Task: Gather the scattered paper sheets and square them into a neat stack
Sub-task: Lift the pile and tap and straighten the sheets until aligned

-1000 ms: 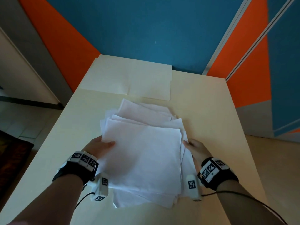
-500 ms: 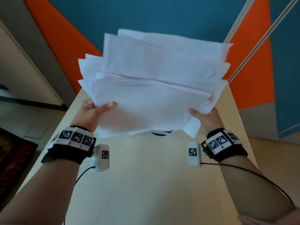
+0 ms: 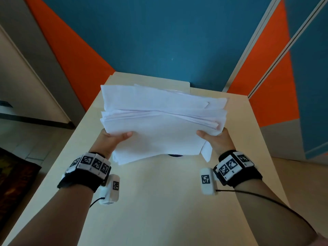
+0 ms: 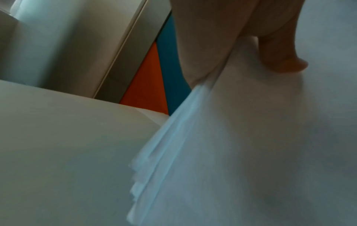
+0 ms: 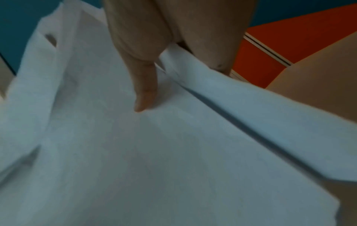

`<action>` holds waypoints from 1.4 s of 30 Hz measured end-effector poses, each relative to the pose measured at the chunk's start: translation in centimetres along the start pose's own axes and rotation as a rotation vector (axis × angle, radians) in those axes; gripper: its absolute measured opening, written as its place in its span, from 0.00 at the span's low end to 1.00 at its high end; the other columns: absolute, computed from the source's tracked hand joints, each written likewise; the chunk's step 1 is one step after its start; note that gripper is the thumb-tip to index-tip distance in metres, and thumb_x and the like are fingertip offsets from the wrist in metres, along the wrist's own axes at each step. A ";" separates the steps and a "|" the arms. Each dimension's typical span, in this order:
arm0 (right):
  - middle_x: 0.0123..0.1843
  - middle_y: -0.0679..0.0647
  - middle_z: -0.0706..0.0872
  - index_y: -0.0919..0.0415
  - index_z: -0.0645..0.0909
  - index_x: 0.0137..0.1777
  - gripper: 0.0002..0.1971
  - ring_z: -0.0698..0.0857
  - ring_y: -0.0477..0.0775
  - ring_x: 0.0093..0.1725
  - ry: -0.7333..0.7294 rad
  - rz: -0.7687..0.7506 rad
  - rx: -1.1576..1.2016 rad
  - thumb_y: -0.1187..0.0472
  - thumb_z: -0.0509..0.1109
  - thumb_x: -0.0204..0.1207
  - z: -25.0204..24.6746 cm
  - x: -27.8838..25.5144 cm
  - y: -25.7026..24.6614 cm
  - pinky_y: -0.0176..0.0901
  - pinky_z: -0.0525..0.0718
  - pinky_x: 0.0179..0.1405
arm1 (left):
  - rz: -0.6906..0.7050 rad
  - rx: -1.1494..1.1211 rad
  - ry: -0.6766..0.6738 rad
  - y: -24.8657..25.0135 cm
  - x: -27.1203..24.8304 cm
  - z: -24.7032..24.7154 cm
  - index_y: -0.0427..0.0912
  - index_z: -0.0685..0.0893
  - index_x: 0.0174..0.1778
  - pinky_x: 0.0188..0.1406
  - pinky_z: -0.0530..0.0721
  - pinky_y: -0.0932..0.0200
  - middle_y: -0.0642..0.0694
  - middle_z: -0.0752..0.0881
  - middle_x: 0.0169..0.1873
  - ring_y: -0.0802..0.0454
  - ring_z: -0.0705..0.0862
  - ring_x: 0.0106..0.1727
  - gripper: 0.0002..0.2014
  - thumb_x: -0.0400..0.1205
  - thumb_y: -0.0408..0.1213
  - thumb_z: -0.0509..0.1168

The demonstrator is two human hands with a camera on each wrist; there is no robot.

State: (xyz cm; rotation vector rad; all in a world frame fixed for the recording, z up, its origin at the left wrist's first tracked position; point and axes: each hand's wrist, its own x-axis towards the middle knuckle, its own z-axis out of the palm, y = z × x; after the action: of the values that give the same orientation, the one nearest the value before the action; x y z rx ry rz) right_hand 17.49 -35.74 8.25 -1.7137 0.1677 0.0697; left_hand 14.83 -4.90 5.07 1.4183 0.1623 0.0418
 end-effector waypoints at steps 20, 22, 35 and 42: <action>0.36 0.43 0.88 0.52 0.82 0.38 0.10 0.86 0.45 0.44 -0.106 0.013 0.127 0.65 0.78 0.64 0.4 0.1 -1.2 0.28 0.81 0.39 | -0.081 -0.090 -0.001 -0.8 2.1 -1.0 0.43 0.91 0.34 0.38 0.87 0.58 0.51 0.93 0.32 0.56 0.91 0.35 0.22 0.47 0.47 0.83; 0.32 0.39 0.91 0.53 0.84 0.38 0.08 0.88 0.36 0.38 -0.112 -0.018 0.106 0.64 0.79 0.63 0.1 0.6 -1.5 0.34 0.81 0.43 | -0.075 -0.115 0.016 -0.4 2.3 -1.6 0.45 0.92 0.31 0.42 0.86 0.55 0.51 0.92 0.31 0.55 0.91 0.34 0.14 0.52 0.45 0.81; 0.48 0.40 0.90 0.45 0.80 0.50 0.30 0.88 0.36 0.49 -0.176 -0.001 0.038 0.53 0.87 0.47 -1.0 0.4 0.1 0.48 0.83 0.64 | -0.045 -0.040 -0.086 0.5 2.4 -1.1 0.41 0.91 0.39 0.39 0.89 0.62 0.48 0.93 0.37 0.53 0.92 0.43 0.30 0.44 0.51 0.85; 0.58 0.53 0.88 0.58 0.81 0.62 0.24 0.85 0.54 0.60 -0.065 0.034 -0.076 0.63 0.80 0.65 -0.3 0.8 1.0 0.53 0.76 0.71 | -0.055 0.038 0.130 -0.2 2.8 0.1 0.39 0.87 0.35 0.54 0.84 0.52 0.52 0.91 0.27 0.55 0.90 0.33 0.03 0.73 0.29 0.72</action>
State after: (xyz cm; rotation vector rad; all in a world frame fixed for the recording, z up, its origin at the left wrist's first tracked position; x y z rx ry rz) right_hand 18.13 -36.26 7.26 -1.7824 0.1479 0.1588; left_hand 17.61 -4.65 4.64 1.4489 0.3109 0.0856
